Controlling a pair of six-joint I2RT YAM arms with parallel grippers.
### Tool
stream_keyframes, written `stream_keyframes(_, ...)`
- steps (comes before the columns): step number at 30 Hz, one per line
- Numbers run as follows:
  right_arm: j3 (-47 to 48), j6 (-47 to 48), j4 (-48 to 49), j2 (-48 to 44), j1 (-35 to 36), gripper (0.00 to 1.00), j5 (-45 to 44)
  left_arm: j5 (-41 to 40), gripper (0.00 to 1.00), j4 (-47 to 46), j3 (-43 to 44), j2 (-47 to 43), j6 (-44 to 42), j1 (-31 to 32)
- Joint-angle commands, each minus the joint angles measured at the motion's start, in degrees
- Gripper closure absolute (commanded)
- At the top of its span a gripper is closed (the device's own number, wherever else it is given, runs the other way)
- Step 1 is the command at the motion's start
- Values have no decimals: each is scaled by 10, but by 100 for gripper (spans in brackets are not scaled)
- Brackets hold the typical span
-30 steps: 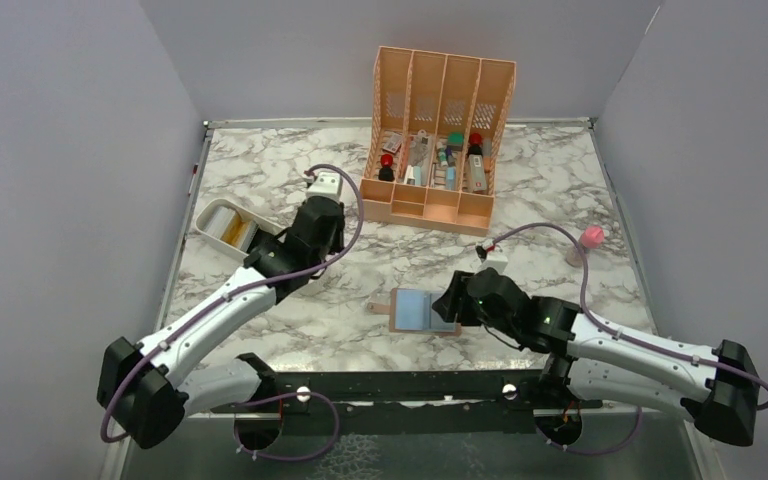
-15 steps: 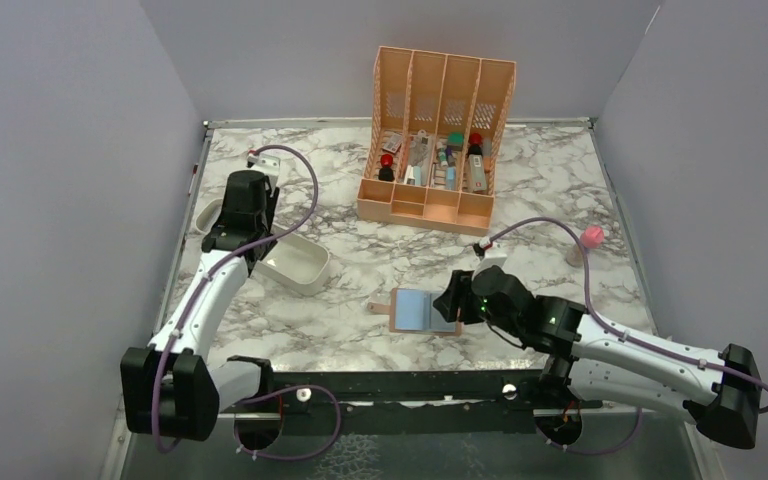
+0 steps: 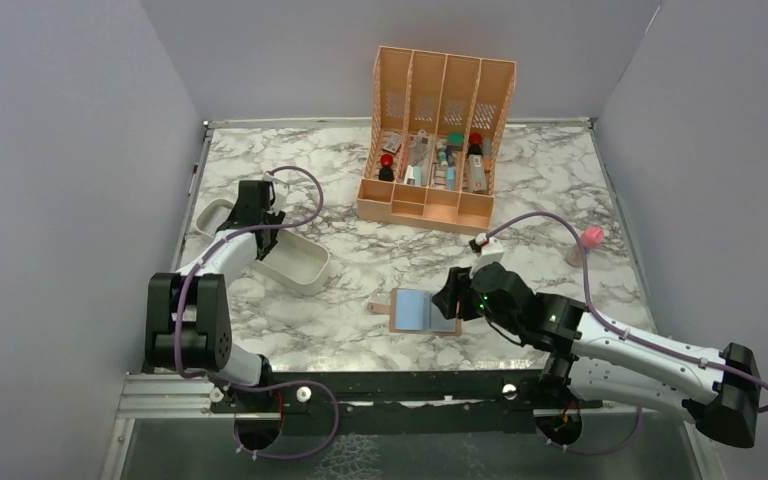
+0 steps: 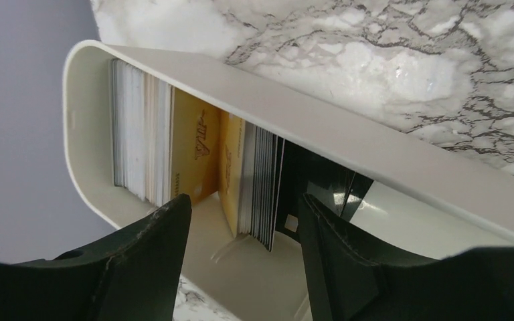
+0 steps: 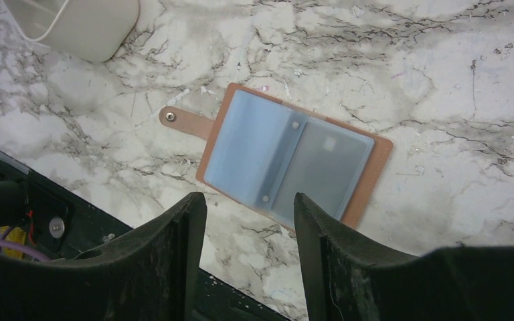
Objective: Put the credit cards into the card holder
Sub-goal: Pick up the credit card from the storage box.
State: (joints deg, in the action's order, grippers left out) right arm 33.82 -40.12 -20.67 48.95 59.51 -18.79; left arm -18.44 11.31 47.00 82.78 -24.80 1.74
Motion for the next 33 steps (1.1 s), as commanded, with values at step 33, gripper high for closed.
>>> stream_keyframes(33,20,21,35,33,-3,44,-28,-108,39,-127,40,114,-70,-42)
